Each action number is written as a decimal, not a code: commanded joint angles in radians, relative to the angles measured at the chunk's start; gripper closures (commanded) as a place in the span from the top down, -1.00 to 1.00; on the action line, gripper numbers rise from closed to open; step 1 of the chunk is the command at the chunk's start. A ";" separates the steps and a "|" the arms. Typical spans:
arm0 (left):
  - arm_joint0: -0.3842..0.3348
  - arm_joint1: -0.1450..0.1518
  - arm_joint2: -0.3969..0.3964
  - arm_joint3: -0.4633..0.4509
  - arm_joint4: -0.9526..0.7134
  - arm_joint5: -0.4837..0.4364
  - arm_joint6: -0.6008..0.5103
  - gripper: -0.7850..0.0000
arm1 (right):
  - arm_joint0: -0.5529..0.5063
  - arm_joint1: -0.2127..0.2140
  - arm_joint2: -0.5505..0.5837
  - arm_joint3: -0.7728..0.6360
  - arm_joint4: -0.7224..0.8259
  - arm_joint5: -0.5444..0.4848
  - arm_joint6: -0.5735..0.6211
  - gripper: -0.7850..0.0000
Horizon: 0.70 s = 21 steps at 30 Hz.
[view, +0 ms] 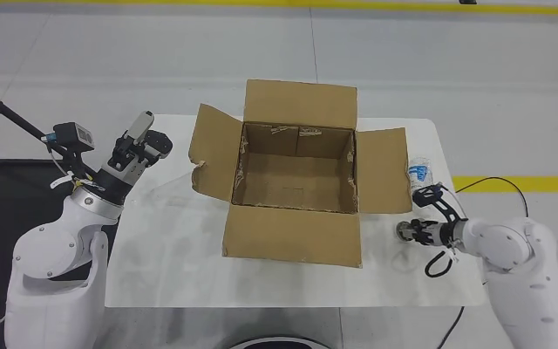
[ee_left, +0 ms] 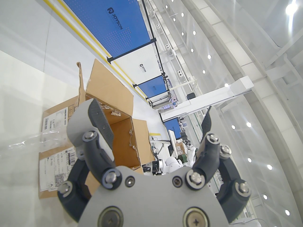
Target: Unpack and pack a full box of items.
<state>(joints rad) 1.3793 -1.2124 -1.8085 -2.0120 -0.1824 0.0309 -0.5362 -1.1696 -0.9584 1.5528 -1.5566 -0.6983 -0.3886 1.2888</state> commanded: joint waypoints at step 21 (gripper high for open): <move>0.000 0.000 0.000 0.000 0.000 0.000 0.000 1.00 | -0.008 0.023 0.008 -0.017 0.042 0.002 -0.060 0.85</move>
<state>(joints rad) 1.3793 -1.2124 -1.8085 -2.0120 -0.1824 0.0309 -0.5362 -1.1734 -0.9368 1.5486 -1.5658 -0.6644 -0.3827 1.2409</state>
